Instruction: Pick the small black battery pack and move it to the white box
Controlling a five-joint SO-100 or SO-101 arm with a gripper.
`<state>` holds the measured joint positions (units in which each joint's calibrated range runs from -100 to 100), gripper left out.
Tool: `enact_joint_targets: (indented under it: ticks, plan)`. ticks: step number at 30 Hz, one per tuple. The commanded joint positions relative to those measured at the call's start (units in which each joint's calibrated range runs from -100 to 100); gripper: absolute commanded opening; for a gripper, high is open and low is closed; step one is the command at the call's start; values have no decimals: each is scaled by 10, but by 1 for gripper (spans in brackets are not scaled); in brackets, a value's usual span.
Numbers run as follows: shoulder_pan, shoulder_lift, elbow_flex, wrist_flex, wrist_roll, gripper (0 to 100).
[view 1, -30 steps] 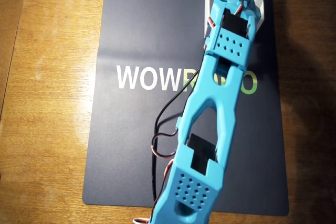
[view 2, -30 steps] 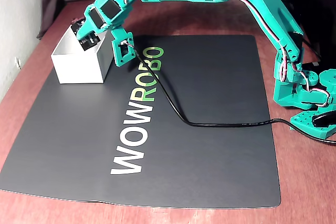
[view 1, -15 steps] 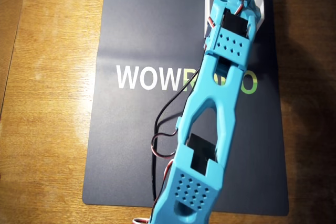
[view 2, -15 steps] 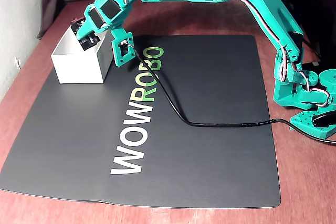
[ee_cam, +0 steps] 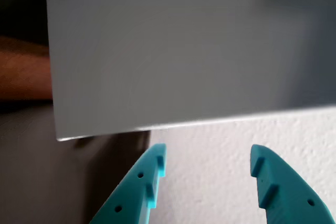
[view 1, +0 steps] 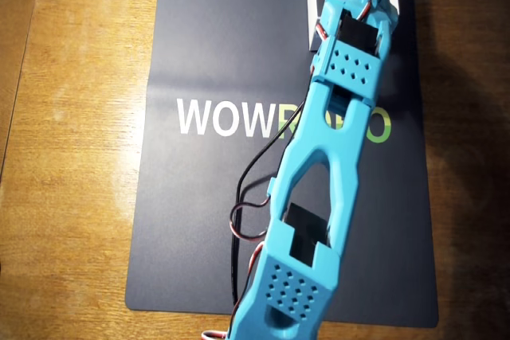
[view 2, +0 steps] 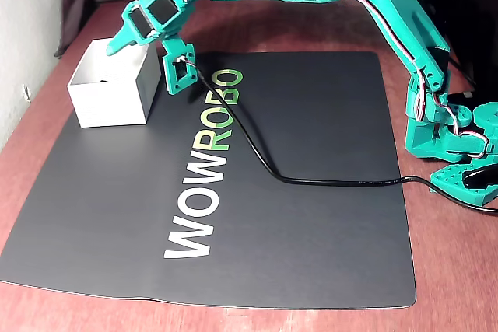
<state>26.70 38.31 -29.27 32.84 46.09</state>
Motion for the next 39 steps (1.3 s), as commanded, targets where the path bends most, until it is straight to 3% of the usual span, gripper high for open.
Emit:
enact_joint_targets:
  ticks: [1, 7, 13, 21, 28, 39]
  plan:
    - [6, -8, -31, -1, -1, 18]
    - [20, -11, -24, 3, -11, 18]
    - [42, -25, -31, 20, -157, 18]
    - [13, -104, -22, 218, -238, 18]
    - [-6, -170, -12, 246, -317, 18]
    - [-26, -364, 272, 239, -327, 18]
